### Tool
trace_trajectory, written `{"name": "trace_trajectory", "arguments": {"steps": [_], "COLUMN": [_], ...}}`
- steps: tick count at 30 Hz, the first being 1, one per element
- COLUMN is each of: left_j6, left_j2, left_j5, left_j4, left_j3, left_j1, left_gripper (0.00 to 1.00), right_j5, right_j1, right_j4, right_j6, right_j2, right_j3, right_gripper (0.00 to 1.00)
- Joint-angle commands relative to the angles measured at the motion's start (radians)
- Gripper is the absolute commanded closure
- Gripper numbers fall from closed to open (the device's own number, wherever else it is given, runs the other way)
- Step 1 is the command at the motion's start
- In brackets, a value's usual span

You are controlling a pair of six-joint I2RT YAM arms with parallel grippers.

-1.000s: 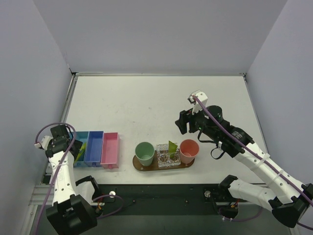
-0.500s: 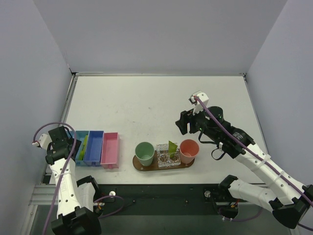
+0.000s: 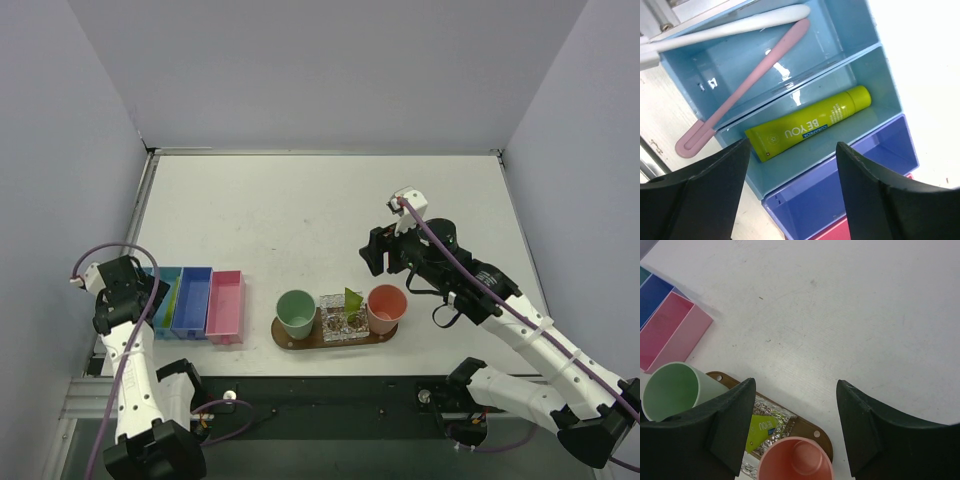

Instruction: Prepare toiletry sets of a toothbrush and toothpaste on the tray

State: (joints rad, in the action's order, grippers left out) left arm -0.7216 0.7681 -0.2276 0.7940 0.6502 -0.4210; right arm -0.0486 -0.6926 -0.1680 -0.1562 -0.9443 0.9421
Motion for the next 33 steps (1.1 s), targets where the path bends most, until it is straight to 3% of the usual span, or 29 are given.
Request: {"name": "trace_trajectory", "arguments": {"steps": [1,4,9,12,17,21,33], "left_j6": [0.174,0.275,0.379,0.405,0.435,0.465,0.507], "left_j2": [0.019,0.063,0.181,0.220,0.272,0.327,0.490], "left_j5": [0.103,0.152,0.185,0.185,0.094,0.111,0.096], "left_j4": [-0.101,-0.107,-0.067,-0.068,-0.116,-0.121,-0.124], "left_j3": [0.084,0.141,0.247,0.263,0.210,0.226,0.267], "left_j1": [-0.004,0.008,0.047,0.057,0.057,0.059,0.096], "left_gripper": [0.18,0.11,0.10,0.22,0.54,0.64,0.64], "right_j5": [0.024,0.035,0.085,0.078,0.024,0.018,-0.016], "right_j1": [0.007,0.008,0.018,0.025,0.027,0.038,0.102], "right_j4": [0.035,0.019,0.005,0.007,0.015,0.015,0.041], "right_j6": [-0.008,0.001,0.014,-0.002,0.000,0.015,0.015], "right_j2": [0.035,0.061,0.114,0.139,0.151,0.168,0.185], "right_j3": [0.024,0.037,0.050,0.060,0.055,0.043,0.006], "right_gripper": [0.40,0.40,0.40,0.40,0.40,0.40,0.40]}}
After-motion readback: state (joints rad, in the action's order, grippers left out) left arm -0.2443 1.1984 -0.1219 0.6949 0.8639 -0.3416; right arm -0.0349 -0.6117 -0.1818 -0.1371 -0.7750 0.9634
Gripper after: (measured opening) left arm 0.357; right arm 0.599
